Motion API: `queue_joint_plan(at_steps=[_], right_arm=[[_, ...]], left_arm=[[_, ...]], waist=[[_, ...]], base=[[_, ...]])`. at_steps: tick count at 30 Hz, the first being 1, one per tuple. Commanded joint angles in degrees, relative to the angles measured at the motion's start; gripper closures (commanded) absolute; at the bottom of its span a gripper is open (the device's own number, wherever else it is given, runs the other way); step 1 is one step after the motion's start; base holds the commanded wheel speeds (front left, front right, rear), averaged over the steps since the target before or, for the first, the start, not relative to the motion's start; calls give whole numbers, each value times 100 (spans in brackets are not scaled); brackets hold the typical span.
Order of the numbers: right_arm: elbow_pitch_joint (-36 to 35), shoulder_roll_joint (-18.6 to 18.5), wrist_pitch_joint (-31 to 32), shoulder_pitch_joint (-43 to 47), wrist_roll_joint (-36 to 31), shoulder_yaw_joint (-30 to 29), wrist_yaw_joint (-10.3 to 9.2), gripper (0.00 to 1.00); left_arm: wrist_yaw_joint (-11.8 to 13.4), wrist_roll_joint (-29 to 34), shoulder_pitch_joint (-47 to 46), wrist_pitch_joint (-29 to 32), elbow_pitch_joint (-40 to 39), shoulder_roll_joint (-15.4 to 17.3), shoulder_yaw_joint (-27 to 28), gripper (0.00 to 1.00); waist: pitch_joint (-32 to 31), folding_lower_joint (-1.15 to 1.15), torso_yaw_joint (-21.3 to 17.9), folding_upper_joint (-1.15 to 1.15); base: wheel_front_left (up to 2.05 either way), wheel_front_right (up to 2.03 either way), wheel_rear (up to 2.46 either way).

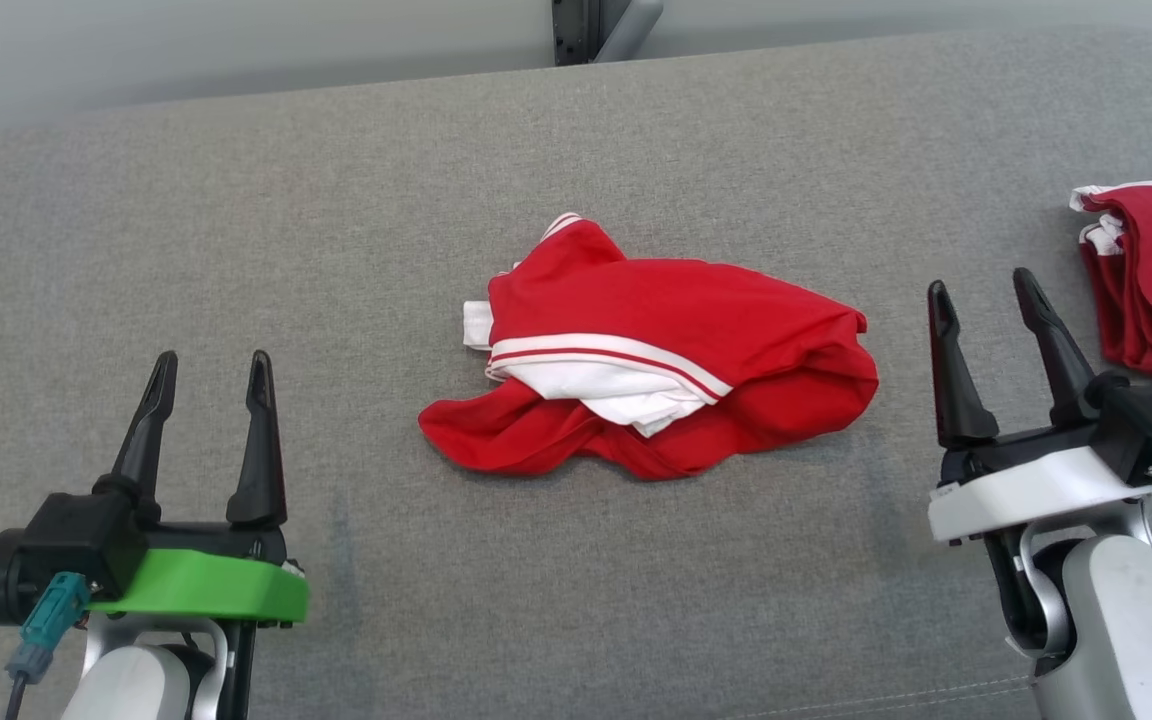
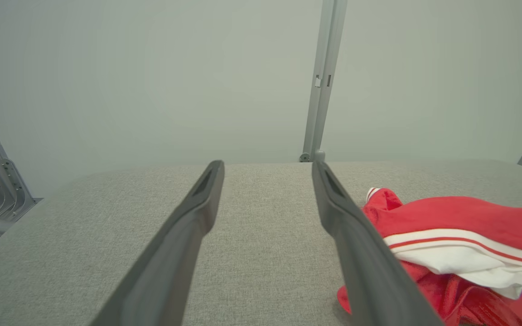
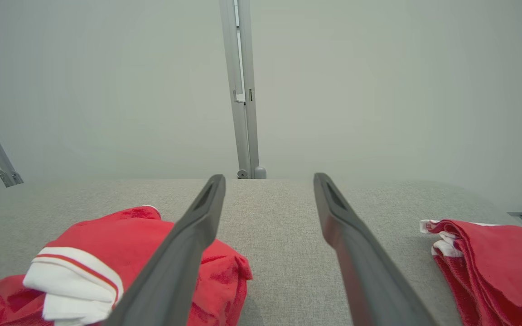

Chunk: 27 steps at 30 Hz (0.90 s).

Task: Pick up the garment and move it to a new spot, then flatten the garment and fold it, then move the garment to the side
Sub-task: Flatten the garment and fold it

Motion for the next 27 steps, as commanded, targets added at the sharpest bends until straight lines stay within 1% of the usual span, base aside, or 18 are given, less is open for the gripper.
queue_joint_plan(at_steps=[1, 5, 9, 20, 24, 27], right_arm=[[-157, 31, 86, 129, -20, 82, -3, 0], [-437, 59, 240, 238, -38, 192, -3, 0], [-662, 151, 368, 464, -10, 179, -3, 0], [-858, 222, 500, 649, -8, 118, -3, 0], [-847, 142, 571, 557, -34, 254, -3, 0], [-739, 18, 659, 400, -42, 553, -3, 0]], left_arm=[[43, -40, 72, 7, -18, 39, -13, 0], [43, -51, 132, 30, -30, 43, -42, 0], [53, -59, 166, 38, -47, 45, -63, 0], [84, -86, 168, 25, -65, 71, -90, 0], [78, -87, 98, 23, -77, 65, -106, 0], [38, -76, 3, 15, -87, 41, -148, 0]], waist=[[-112, 0, -53, 0], [-171, 0, -55, 0], [-200, 0, -36, 0], [-182, 0, -5, 0], [-120, 0, 47, 0], [-13, 0, 144, 0]], base=[[0, 0, 0], [0, 0, 0], [0, 0, 0], [0, 0, 0], [0, 0, 0], [0, 0, 0]])
